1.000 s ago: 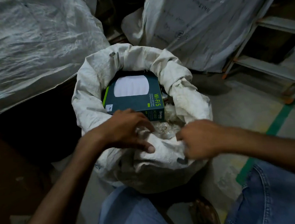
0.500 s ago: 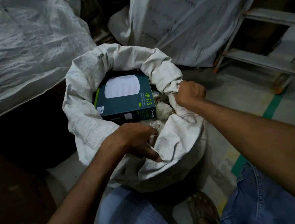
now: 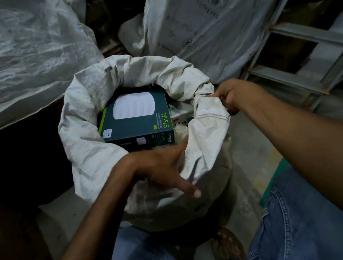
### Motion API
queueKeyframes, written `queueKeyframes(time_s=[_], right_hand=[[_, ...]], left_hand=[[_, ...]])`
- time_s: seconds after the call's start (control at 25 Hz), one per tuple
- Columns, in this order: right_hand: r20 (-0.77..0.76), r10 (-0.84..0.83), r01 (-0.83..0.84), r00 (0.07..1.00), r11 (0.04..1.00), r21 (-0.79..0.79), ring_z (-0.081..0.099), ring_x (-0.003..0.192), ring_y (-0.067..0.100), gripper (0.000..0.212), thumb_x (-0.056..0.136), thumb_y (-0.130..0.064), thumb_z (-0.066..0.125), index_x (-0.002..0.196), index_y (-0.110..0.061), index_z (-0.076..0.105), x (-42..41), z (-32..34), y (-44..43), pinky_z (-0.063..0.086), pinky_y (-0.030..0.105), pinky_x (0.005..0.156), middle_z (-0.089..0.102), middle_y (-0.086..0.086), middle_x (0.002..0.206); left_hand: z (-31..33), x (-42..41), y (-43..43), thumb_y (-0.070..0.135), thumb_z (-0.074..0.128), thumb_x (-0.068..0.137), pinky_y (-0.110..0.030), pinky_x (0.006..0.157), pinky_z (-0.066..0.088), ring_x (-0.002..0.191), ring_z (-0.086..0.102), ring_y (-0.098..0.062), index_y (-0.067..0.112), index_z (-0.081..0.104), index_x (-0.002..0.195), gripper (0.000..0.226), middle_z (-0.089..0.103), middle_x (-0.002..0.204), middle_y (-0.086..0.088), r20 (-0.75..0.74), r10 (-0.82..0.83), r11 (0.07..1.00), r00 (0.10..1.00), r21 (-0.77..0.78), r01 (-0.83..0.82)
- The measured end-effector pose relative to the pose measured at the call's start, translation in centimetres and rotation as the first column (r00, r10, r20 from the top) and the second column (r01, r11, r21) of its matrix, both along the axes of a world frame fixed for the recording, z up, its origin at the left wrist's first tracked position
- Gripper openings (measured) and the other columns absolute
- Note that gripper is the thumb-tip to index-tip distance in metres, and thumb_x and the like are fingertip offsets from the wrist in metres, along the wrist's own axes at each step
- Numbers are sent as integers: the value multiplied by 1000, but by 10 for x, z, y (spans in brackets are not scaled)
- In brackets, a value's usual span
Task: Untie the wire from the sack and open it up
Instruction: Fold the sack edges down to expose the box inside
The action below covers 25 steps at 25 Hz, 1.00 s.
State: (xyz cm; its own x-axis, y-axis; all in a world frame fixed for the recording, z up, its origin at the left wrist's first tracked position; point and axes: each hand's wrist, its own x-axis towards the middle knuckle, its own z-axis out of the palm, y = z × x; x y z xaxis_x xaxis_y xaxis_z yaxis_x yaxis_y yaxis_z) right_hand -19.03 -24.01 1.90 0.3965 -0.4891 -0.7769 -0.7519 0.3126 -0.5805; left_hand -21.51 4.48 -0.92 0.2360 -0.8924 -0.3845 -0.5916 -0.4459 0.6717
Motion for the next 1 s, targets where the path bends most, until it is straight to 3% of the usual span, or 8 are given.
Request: queueKeyframes(time_s=[0.12,0.2,0.28,0.4,0.56,0.68,0.84,1.0], right_hand=[[-8,-59,60,998,997,52,69,60,16,14,81,7,66,89,-4,69,-2,1,-4,59,39,44,68,2,75],[36,-47,44,998,995,89,66,71,16,12,84,4,67,92,-5,69,0,0,-2,62,37,53,66,2,73],[67,85,-86,994,996,14,60,72,16,21,95,-5,63,115,-7,68,2,3,7,58,31,60,62,3,73],[56,388,-351,920,880,-321,56,77,13,62,90,1,68,146,-16,47,-8,22,28,57,30,68,58,6,92],[-499,796,-683,342,-154,-714,30,141,29,99,67,-12,85,150,-41,39,-39,52,76,35,44,112,31,1,158],[-598,799,-780,-65,-414,-468,49,130,19,94,68,-10,79,151,-35,41,-43,41,97,41,26,96,54,-6,142],[-716,660,-710,-227,-615,-343,62,90,18,48,62,-30,86,105,-30,66,-54,29,101,48,30,71,61,-12,90],[-817,576,-546,-28,-693,-470,62,81,25,22,73,-37,70,85,-23,57,-76,21,99,39,32,61,59,-4,79]], left_hand=[[2,2,-5,54,78,82,-27,108,43,142,42,-5,42,11,160,103,33,162,18,-148,58,985,987,-152,-81],[-9,-7,-11,35,75,87,-36,96,52,128,58,-18,33,32,154,80,54,146,4,122,272,936,954,-265,-233],[-20,-22,-16,28,67,89,-38,72,52,105,66,-28,30,46,139,54,64,118,0,567,407,907,716,-345,-242],[-25,-31,-10,25,75,79,-33,51,31,81,66,-27,23,56,120,45,60,96,0,765,426,902,483,-404,-155],[-34,-35,-2,20,82,74,-34,48,28,75,60,-25,18,58,106,40,57,94,-1,846,370,924,384,-379,-56],[-33,-41,9,19,81,78,-36,47,35,69,58,-26,14,57,97,31,57,85,-5,843,418,900,339,-434,-29],[-14,-31,38,61,72,74,-35,69,42,97,61,-22,23,55,113,58,61,107,3,695,386,920,607,-339,-196],[26,13,96,81,67,69,-34,109,36,133,48,-11,44,43,146,89,53,142,18,544,84,984,835,88,-156]])
